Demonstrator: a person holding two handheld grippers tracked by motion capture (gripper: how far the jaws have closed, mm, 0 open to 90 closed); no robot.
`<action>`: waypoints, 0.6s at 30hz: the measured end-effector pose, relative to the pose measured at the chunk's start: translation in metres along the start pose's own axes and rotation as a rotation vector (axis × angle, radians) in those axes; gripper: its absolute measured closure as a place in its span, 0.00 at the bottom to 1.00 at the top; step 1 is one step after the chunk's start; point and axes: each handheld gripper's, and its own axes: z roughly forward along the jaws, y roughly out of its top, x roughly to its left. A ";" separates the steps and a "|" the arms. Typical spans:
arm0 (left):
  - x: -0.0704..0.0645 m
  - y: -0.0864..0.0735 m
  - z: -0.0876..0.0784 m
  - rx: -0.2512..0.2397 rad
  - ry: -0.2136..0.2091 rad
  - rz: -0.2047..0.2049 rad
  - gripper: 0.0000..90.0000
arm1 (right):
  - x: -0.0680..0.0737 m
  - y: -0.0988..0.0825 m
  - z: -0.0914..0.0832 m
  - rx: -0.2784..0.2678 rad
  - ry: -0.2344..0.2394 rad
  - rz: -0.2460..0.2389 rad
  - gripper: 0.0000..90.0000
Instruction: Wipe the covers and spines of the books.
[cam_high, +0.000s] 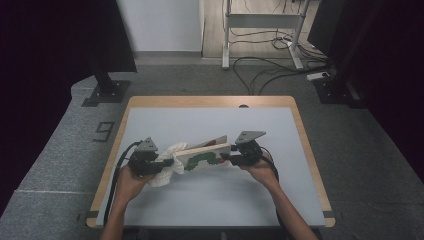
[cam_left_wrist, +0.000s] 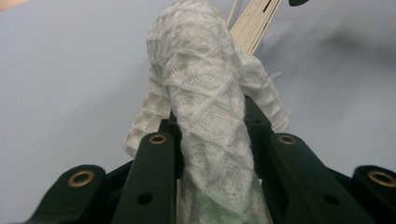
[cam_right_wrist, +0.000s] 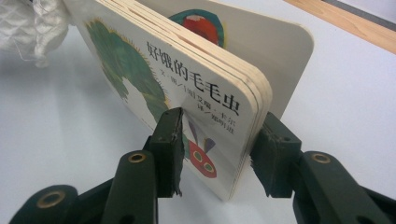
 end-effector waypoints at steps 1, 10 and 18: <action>0.001 -0.001 0.001 0.001 -0.001 -0.002 0.80 | 0.000 0.000 0.000 0.000 0.000 0.001 0.62; 0.005 -0.017 0.023 0.053 -0.008 -0.022 0.80 | 0.000 0.000 0.000 -0.002 0.000 0.002 0.62; 0.006 -0.029 0.037 0.078 -0.010 -0.043 0.80 | 0.000 -0.001 0.000 -0.007 -0.001 0.004 0.62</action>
